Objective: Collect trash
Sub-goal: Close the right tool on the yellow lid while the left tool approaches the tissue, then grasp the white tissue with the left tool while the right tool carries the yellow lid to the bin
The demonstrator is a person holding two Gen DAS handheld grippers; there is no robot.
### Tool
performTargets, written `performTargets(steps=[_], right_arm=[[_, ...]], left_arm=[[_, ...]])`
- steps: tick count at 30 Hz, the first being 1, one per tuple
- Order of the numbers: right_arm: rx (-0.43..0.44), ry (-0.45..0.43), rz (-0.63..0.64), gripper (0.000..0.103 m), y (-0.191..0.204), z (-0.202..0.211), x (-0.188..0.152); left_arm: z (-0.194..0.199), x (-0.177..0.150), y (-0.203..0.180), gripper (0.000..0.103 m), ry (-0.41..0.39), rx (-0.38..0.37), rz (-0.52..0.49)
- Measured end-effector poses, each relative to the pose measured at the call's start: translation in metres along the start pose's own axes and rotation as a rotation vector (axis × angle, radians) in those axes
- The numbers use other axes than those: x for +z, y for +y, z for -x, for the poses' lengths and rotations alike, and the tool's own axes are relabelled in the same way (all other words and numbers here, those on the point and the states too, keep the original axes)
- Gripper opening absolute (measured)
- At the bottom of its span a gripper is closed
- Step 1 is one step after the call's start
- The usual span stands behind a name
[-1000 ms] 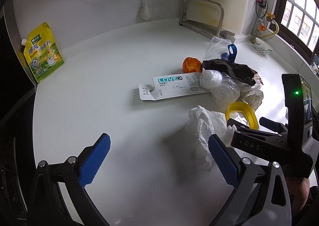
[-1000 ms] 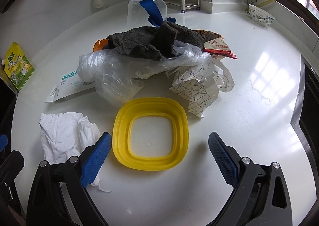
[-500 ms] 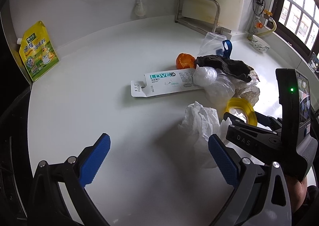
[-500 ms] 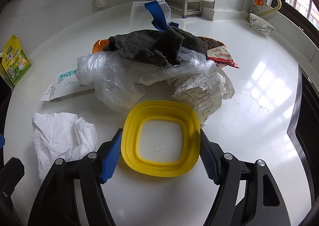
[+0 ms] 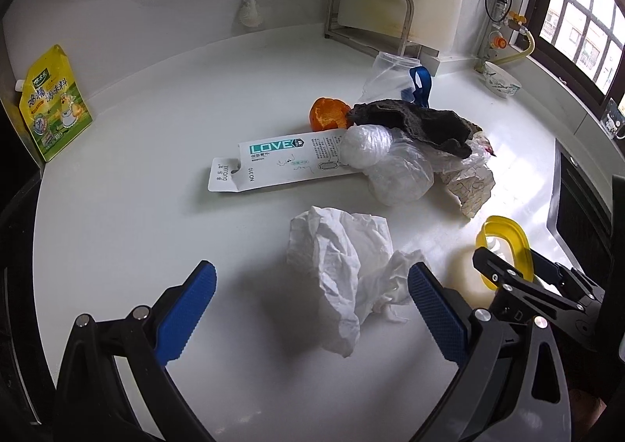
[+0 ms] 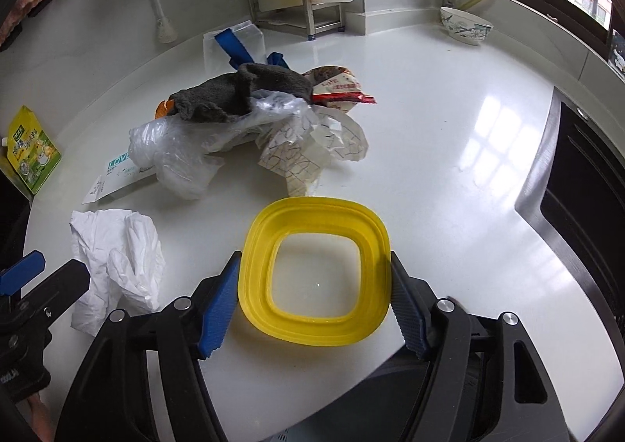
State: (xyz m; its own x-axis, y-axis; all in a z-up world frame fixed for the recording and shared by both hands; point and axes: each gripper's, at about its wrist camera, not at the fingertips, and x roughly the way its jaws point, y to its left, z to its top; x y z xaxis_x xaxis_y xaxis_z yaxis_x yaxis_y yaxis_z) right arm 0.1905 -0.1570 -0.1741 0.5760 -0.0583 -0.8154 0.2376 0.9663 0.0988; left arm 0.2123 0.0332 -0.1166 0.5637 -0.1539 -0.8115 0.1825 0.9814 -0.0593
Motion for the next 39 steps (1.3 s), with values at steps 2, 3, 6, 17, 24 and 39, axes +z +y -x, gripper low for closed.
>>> performTargets(steps=[2,3,6,17,24,39], right_arm=[[-0.009,0.002,-0.023,0.068,-0.011,0.004,-0.005],[-0.012,0.003,-0.033,0.068,-0.016,0.005,-0.007],[-0.025,0.004,-0.051,0.068,-0.027,0.009,-0.013],[-0.031,0.009,-0.075,0.068,-0.042,0.029,-0.033],[-0.018,0.017,-0.067,0.068,-0.051,0.053,-0.043],[-0.005,0.097,-0.024,0.068,-0.095,0.116,-0.11]], left_arm=[[-0.005,0.001,-0.006,0.097,-0.003,0.007,-0.003],[-0.008,0.001,-0.008,0.097,-0.001,0.015,-0.005],[-0.021,0.002,-0.011,0.097,0.016,0.047,0.004],[-0.043,-0.007,-0.025,0.043,0.09,0.02,-0.024],[-0.021,-0.016,-0.027,0.021,0.086,-0.022,-0.017],[0.066,-0.073,-0.089,0.021,0.11,-0.097,-0.115]])
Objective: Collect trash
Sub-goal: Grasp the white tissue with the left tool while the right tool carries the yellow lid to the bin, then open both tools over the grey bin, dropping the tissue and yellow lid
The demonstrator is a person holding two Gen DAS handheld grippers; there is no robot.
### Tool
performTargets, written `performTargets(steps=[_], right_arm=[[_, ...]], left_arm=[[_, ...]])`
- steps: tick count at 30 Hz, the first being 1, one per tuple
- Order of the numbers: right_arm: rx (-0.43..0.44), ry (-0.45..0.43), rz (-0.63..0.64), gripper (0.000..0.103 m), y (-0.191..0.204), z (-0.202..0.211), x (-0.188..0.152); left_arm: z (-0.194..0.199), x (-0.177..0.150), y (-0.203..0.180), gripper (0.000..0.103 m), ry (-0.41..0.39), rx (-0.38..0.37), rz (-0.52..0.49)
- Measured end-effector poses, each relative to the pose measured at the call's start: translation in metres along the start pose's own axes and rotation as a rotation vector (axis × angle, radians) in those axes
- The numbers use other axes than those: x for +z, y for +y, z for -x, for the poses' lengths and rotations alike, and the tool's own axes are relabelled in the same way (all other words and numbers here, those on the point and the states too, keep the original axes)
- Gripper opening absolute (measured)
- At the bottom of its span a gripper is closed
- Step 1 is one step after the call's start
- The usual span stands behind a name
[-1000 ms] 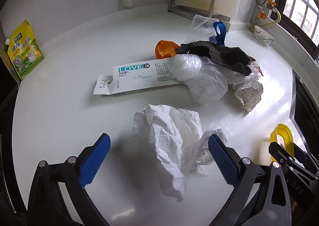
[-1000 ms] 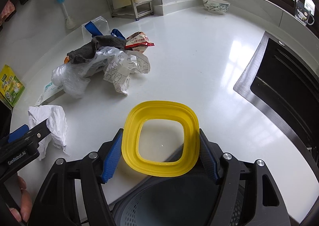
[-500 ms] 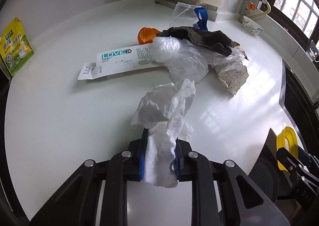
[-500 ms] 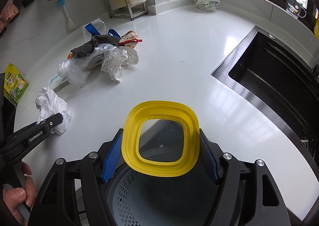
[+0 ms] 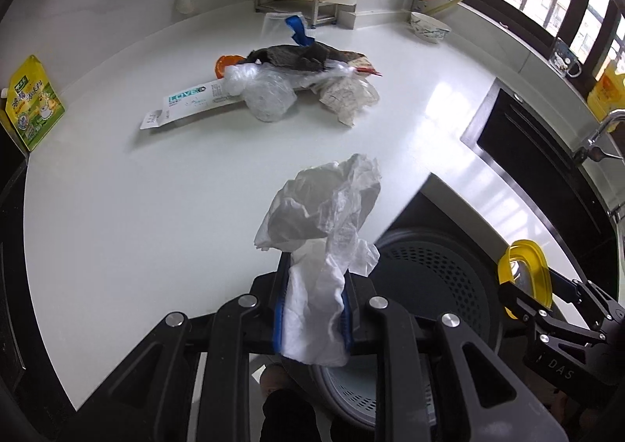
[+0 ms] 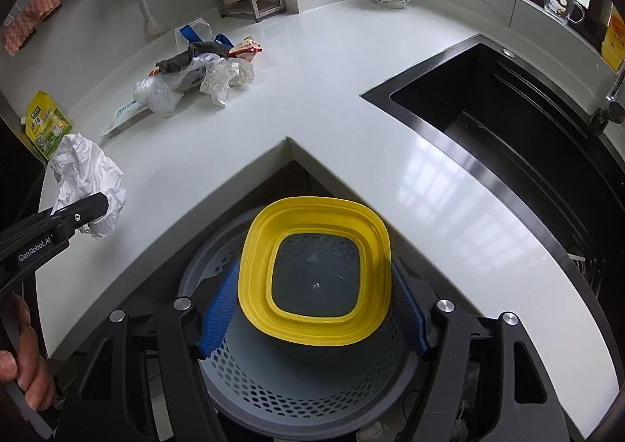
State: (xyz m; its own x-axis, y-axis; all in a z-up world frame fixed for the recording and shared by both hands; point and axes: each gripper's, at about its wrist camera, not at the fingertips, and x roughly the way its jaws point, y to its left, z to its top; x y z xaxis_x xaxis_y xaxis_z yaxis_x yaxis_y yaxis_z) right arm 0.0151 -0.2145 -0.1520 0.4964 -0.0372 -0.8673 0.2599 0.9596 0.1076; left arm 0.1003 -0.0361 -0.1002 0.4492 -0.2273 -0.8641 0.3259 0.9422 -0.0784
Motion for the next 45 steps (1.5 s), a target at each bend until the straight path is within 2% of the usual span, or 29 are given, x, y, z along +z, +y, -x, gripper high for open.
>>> performTargets(steps=[8,13,19,20,23,24,25,27,29,45], right_arm=[[0.035,0.041,-0.038,0.068,-0.032,0.0,-0.029],[0.068,0.077,-0.047,0.068,-0.042,-0.015,-0.04],[0.087,0.099,-0.031,0.068,-0.045,-0.025,-0.046],[0.089,0.099,-0.025,0.068,-0.045,-0.025,-0.047],[0.097,0.11,-0.004,0.07,-0.044,-0.027,-0.047],[0.095,0.112,0.003,0.07,-0.043,-0.027,-0.047],[0.094,0.117,0.009,0.07,-0.043,-0.028,-0.047],[0.1,0.13,0.018,0.071,-0.041,-0.031,-0.047],[0.108,0.137,0.029,0.075,-0.039,-0.032,-0.047],[0.111,0.131,0.058,0.075,-0.043,-0.02,-0.041]], left_arm=[[-0.007,-0.033,-0.058,0.021,0.052,-0.078,-0.072],[-0.027,-0.05,-0.072,0.021,0.106,-0.077,-0.087],[-0.038,-0.059,-0.079,0.025,0.129,-0.058,-0.084],[-0.039,-0.059,-0.079,0.028,0.131,-0.05,-0.081],[-0.038,-0.06,-0.078,0.043,0.123,-0.022,-0.078],[-0.036,-0.06,-0.077,0.056,0.117,-0.013,-0.073],[-0.035,-0.059,-0.075,0.063,0.109,-0.004,-0.066],[-0.032,-0.059,-0.073,0.063,0.099,0.002,-0.056],[-0.03,-0.059,-0.07,0.063,0.099,0.013,-0.049],[-0.011,-0.06,-0.061,0.064,0.084,0.046,0.01]])
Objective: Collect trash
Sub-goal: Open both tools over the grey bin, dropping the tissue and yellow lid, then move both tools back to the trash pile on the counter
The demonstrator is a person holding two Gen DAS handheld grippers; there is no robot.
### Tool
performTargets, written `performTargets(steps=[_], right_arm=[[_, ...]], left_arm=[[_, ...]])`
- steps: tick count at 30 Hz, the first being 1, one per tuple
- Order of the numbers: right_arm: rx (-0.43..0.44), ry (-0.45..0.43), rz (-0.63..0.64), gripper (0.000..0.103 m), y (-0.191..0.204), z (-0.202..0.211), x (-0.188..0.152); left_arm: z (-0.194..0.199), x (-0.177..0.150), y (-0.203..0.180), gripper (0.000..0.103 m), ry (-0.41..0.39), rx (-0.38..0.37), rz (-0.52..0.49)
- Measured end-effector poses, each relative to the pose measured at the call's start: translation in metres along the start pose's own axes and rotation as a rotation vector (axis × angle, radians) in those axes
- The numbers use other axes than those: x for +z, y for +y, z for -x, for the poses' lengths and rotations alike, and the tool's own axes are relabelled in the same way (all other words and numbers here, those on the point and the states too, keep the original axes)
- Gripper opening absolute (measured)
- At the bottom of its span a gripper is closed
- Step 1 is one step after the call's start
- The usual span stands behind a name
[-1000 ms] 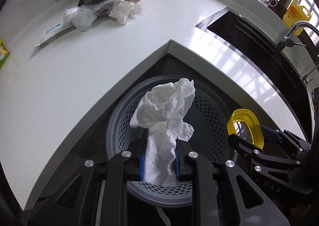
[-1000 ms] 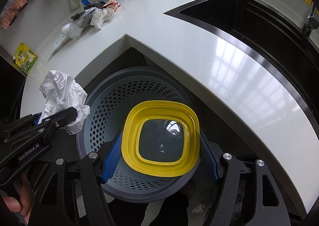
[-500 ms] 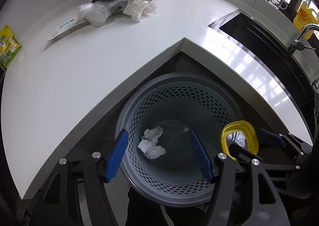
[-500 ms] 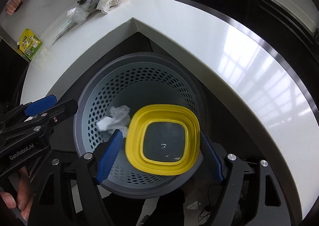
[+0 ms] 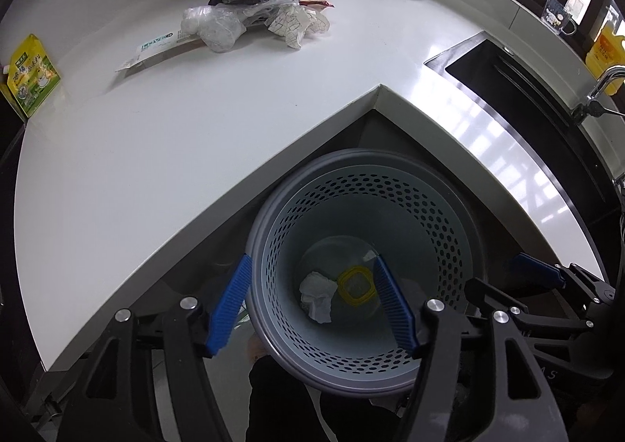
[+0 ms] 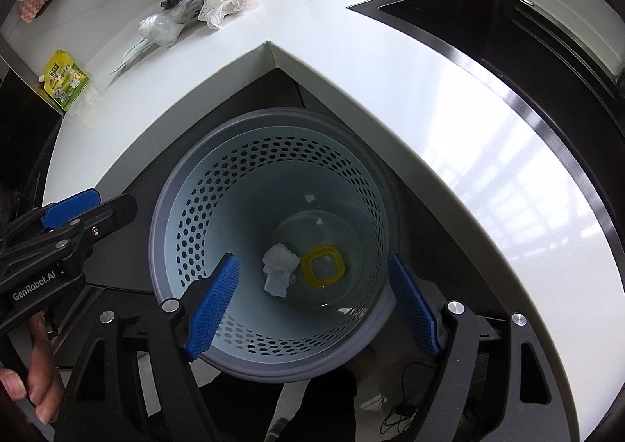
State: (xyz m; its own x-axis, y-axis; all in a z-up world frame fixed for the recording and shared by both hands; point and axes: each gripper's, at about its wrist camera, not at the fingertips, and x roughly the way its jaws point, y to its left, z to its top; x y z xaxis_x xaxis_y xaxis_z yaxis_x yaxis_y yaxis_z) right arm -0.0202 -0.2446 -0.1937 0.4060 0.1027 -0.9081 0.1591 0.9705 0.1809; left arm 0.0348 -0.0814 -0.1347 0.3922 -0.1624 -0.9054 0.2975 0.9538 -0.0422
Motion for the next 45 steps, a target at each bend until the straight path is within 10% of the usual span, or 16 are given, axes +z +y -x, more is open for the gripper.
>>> performTargets(steps=[31,45], right_arm=[[0.092,-0.145,0.155,0.075,0.013,0.064,0.046],[0.117,-0.218,0.122,0.075,0.067,0.063,0.118]], left_arm=[[0.099,0.026,0.016,0.077,-0.236,0.132,0.139],[0.117,0.069,0.073,0.083,-0.312,0.161,0.119]])
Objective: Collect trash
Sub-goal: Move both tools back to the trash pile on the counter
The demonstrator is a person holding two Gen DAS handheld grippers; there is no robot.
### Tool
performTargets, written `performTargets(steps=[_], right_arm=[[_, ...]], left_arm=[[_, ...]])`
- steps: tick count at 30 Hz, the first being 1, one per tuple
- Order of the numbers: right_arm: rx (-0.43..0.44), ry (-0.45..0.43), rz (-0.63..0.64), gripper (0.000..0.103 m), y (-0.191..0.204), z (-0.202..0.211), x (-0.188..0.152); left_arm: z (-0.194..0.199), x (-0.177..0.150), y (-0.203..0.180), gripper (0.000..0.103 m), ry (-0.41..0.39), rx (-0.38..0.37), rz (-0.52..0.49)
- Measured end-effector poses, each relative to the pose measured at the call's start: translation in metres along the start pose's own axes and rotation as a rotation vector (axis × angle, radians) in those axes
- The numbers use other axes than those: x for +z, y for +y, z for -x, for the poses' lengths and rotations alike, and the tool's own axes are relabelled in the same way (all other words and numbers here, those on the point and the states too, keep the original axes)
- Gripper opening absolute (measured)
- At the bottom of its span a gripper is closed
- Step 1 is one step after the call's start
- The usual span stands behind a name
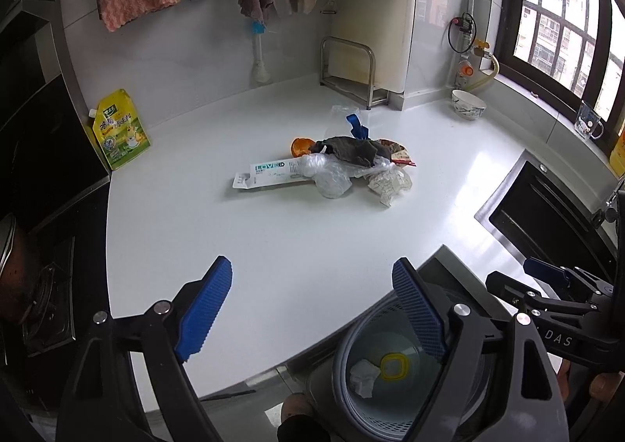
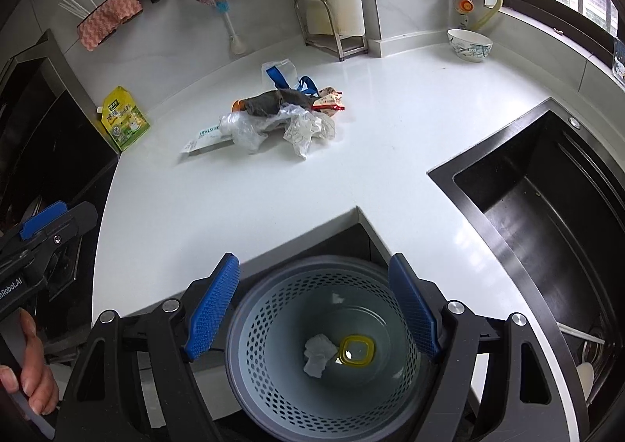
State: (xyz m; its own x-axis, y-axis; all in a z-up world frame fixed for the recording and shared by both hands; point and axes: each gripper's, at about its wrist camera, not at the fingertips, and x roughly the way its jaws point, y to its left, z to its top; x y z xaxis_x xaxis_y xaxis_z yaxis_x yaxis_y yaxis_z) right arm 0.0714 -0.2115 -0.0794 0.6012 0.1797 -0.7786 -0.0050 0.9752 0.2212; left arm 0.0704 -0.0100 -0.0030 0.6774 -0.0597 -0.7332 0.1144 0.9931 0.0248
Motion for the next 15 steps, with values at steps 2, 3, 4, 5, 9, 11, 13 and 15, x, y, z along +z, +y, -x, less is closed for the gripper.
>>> performTargets(steps=[2,3,4,5,9,11,13,15], right_arm=[[-0.023,-0.013,-0.013,0.075,0.002,-0.009,0.015],[-0.034,-0.019,-0.024,0.075,0.003,-0.014,0.023],[-0.04,-0.023,-0.036,0.075,0.003,-0.018,0.03],[-0.046,-0.026,-0.048,0.075,0.002,-0.024,0.038],[-0.088,-0.047,-0.066,0.075,0.001,-0.049,0.071],[-0.107,-0.061,-0.071,0.075,-0.003,-0.064,0.089],[-0.123,-0.076,-0.076,0.075,-0.01,-0.08,0.104],[-0.141,-0.084,-0.079,0.075,-0.016,-0.097,0.116]], left_arm=[[-0.01,0.013,0.008,0.085,-0.008,-0.012,-0.01],[-0.017,0.02,0.012,0.085,-0.009,-0.02,-0.013],[-0.023,0.026,0.015,0.085,-0.007,-0.03,-0.016],[-0.03,0.033,0.017,0.085,-0.006,-0.04,-0.02],[-0.063,0.057,0.021,0.085,0.0,-0.073,-0.035],[-0.082,0.068,0.02,0.085,0.006,-0.087,-0.043],[-0.1,0.076,0.018,0.085,0.007,-0.093,-0.049],[-0.117,0.083,0.017,0.085,0.009,-0.101,-0.049]])
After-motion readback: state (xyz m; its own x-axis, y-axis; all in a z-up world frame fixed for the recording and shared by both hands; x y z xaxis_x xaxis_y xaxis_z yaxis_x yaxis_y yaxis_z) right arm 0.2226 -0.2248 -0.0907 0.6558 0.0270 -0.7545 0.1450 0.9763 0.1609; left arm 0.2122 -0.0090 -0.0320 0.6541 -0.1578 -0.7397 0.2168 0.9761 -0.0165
